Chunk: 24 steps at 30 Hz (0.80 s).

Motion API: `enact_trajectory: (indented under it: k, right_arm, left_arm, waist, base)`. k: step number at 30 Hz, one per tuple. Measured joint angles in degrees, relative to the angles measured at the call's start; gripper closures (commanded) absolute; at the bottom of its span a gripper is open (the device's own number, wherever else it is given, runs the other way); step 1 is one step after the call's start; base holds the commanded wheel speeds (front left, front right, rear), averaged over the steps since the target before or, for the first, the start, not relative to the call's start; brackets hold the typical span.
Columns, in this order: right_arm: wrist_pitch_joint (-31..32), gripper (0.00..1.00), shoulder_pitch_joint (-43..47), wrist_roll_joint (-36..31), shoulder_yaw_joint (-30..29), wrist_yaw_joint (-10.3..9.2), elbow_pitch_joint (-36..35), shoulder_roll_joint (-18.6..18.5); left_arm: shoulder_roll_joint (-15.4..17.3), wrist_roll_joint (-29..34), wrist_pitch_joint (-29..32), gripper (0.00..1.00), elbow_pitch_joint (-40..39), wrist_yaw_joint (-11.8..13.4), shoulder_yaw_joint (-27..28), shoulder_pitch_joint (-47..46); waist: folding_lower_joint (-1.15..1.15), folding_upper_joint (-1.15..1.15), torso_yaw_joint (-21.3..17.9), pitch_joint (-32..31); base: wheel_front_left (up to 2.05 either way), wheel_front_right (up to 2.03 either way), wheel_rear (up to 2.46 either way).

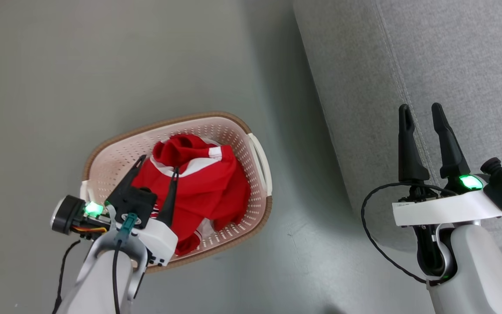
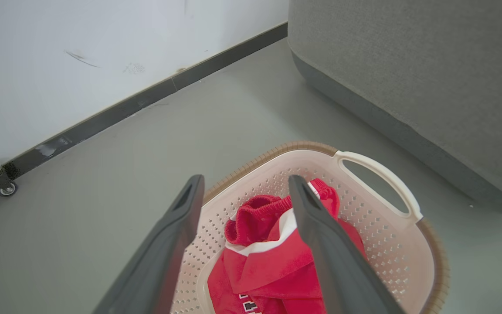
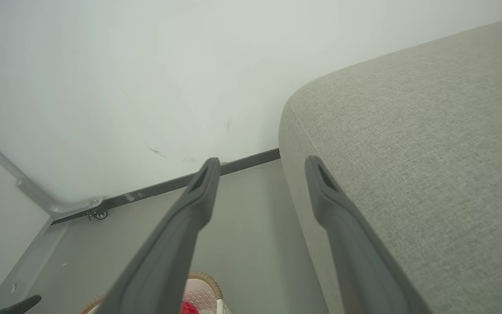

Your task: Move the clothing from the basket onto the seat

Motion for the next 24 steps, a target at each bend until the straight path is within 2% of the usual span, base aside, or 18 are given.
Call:
enact_trajectory:
  k: [19,24]
  right_arm:
    - [0.0,0.00,-3.4,5.8,2.0,0.00,-1.0,0.0]
    - [0.0,0.00,-3.5,6.9,2.2,0.00,-1.1,0.1]
  left_arm:
    - [3.5,3.4,0.8,0.00,6.4,-1.0,-1.8,-6.0]
    - [4.5,4.1,1.9,0.00,8.0,-2.2,-2.4,-6.9]
  waist:
    - [0.00,0.00,-5.7,6.7]
    - [0.00,0.00,-7.3,8.1]
  base:
    - [0.00,0.00,0.00]
    - [0.00,0.00,0.00]
